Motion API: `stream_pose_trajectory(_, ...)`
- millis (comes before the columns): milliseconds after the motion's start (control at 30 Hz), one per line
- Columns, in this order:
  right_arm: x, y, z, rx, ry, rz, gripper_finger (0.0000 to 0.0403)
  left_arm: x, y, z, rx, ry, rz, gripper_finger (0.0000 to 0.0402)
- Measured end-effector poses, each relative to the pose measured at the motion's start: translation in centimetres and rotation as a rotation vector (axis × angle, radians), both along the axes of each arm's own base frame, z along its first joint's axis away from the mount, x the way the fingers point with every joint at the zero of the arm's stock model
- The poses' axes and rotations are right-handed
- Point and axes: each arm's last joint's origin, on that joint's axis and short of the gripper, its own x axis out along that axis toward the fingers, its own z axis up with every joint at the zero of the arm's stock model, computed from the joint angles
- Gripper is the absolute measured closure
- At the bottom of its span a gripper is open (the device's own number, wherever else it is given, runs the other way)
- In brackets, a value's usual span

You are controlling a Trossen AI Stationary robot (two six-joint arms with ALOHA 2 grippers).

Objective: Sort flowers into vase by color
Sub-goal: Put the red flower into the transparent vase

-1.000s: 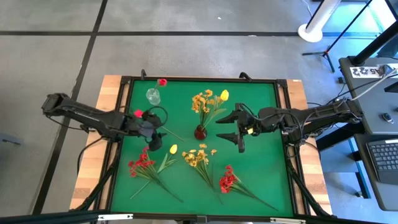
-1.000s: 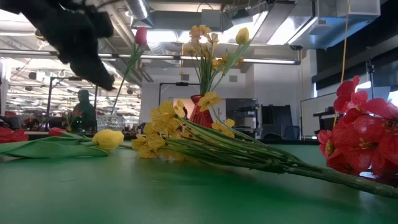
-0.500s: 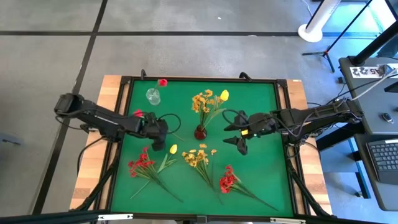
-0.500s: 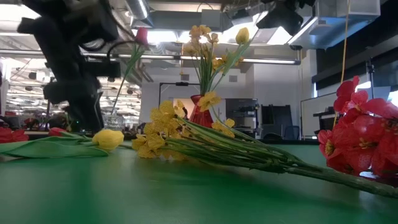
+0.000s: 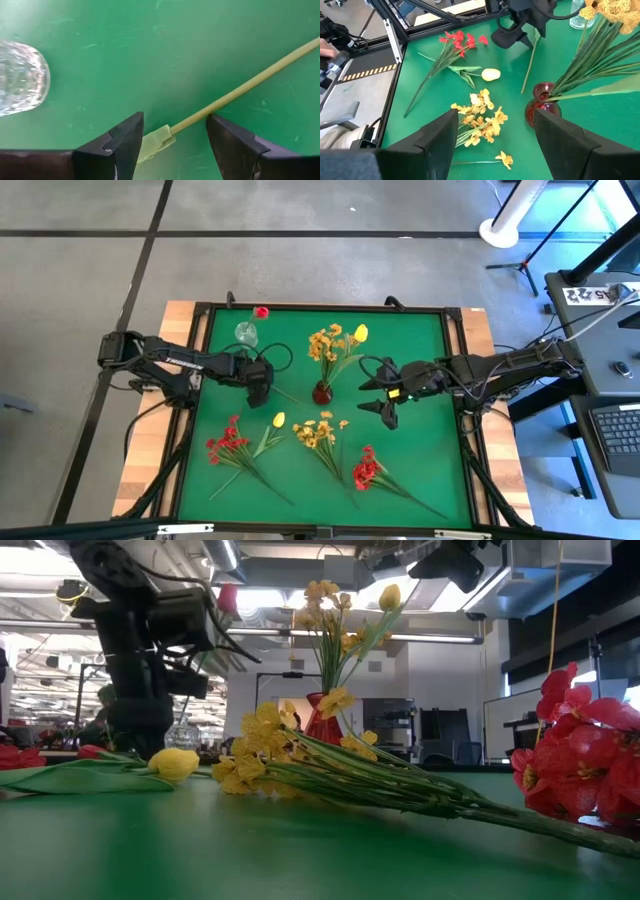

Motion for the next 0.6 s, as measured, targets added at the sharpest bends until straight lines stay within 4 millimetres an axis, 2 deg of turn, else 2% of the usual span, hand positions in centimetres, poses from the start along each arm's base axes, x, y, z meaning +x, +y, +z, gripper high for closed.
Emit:
stream_pose_trajectory(233, 0.0, 0.02, 0.0, 0.0, 0.001, 0.008, 0.0146, 0.16, 0.34, -0.71, -0.051, 0.029, 0.009, 0.0232)
stream_pose_trajectory(333, 0.0, 0.02, 0.0, -0.003, 0.0, 0.009, 0.0146, 0.19, 0.23, -0.75, -0.059, 0.029, 0.004, 0.0271)
stream_pose_trajectory(533, 0.0, 0.02, 0.0, -0.004, 0.0, 0.01, 0.0146, 0.25, -0.24, -0.66, -0.067, 0.046, 0.002, 0.0383)
stream_pose_trajectory(600, 0.0, 0.02, 0.0, -0.004, 0.0, 0.009, 0.0146, 0.42, -0.4, -0.13, -0.059, 0.074, 0.013, 0.0392)
